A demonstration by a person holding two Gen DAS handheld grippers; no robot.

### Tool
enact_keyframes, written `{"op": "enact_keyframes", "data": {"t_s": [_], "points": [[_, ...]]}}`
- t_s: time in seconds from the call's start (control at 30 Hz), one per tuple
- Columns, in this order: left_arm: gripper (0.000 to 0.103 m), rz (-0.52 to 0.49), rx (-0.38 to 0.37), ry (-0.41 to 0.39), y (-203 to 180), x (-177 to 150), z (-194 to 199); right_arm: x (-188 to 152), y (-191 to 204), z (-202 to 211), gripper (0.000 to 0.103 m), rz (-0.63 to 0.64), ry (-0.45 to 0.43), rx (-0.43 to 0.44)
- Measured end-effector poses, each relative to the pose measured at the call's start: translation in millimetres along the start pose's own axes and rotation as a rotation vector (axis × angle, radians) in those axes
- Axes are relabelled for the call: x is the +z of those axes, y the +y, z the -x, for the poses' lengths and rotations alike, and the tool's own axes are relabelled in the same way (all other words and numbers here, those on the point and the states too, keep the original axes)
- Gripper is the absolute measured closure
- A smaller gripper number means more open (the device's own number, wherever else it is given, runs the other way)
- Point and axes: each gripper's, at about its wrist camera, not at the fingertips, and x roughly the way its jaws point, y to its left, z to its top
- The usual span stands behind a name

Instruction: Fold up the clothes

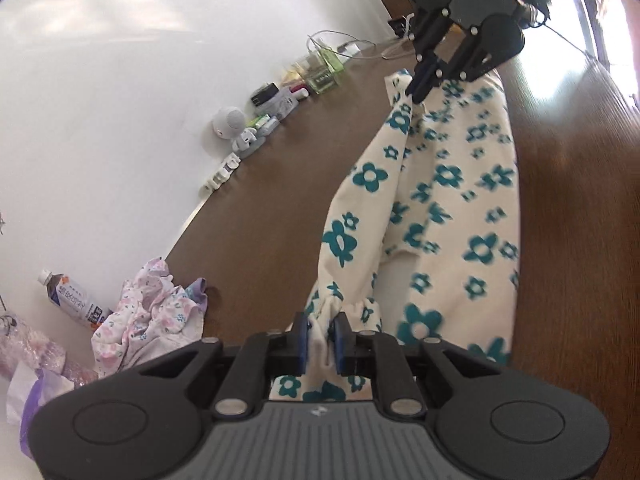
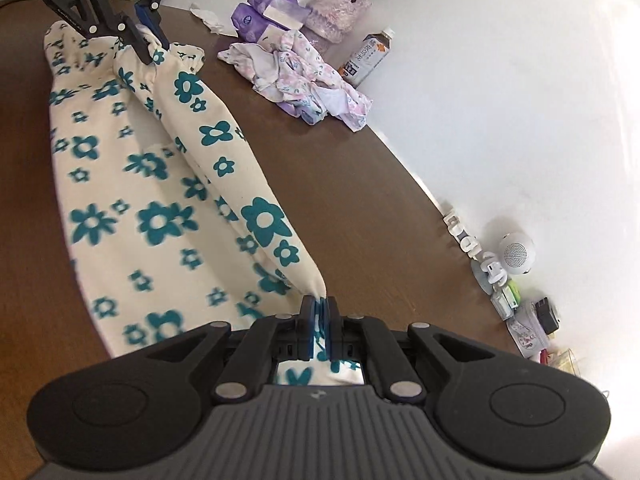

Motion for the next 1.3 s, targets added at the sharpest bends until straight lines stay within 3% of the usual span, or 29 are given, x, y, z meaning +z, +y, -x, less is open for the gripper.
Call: {"op": "enact_keyframes", "data": {"t_s": [0.2,0.33,0.4,0.5,0.57,0.6,0.63,0.67,0.83,0.93,1.17,1.3], "points": [[0.086,0.016,-0.013,0.032,-11,-5,0,-13,29,6,0.099,0.015,0.020,-0.034],[0.062,0.034,-0.051,0.052,-1,3,-6,-16,34,4,0.099,-0.006,0.017,-0.051],[0.055,0.014,-0.066,0.080,4,8,-15,-14,31,3,0.099,-0.015,0.013,-0.057],[0.053,-0.013,-0.112,0.135,13,15,-30,-12,28,3,0.099,-0.018,0.007,-0.071],[0.055,-0.033,-0.151,0.175,18,18,-40,-10,24,2,0.099,-0.020,0.008,-0.081],[0.068,-0.044,-0.170,0.186,20,19,-44,-9,21,2,0.099,-0.023,0.009,-0.087],[0.091,-0.057,-0.167,0.195,22,21,-47,-7,16,0,0.099,-0.037,0.011,-0.091],[0.093,-0.070,-0.164,0.203,25,23,-51,-5,11,-2,0.099,-0.053,0.014,-0.095],[0.093,-0.109,-0.083,0.215,53,33,-71,8,-29,-26,0.099,-0.135,0.029,-0.085],[0.089,-0.076,-0.097,0.242,76,34,-91,16,-53,-53,0.099,-0.165,0.056,-0.052],[0.085,-0.014,-0.251,0.262,113,26,-130,22,-83,-104,0.099,-0.213,0.114,0.038],[0.065,0.070,-0.326,0.261,132,19,-135,17,-84,-116,0.099,-0.215,0.128,0.073]]}}
